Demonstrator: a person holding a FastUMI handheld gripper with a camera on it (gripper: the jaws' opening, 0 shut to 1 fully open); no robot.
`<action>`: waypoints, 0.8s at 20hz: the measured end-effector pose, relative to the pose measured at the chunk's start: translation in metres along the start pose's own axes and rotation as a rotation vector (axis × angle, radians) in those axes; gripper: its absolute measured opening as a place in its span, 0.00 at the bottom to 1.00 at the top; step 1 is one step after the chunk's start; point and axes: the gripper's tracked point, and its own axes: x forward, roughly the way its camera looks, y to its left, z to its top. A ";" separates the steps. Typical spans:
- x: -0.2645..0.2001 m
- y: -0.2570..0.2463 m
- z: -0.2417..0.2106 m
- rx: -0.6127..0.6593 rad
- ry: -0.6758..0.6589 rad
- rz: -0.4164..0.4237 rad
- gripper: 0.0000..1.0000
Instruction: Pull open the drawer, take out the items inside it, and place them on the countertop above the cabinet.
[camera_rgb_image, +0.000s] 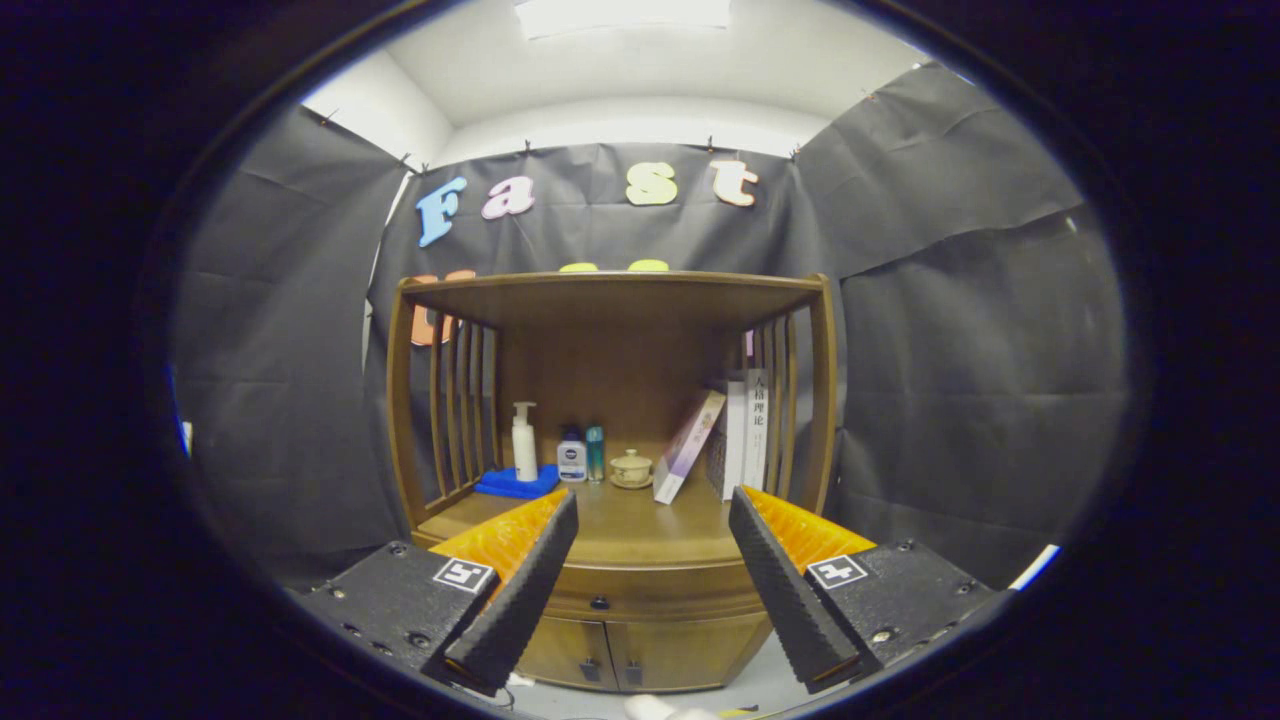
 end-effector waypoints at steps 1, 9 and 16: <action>0.000 0.000 0.001 0.000 -0.001 -0.003 0.99; 0.003 0.000 -0.001 0.002 0.001 -0.011 0.99; 0.022 -0.001 -0.032 0.012 0.029 -0.019 0.99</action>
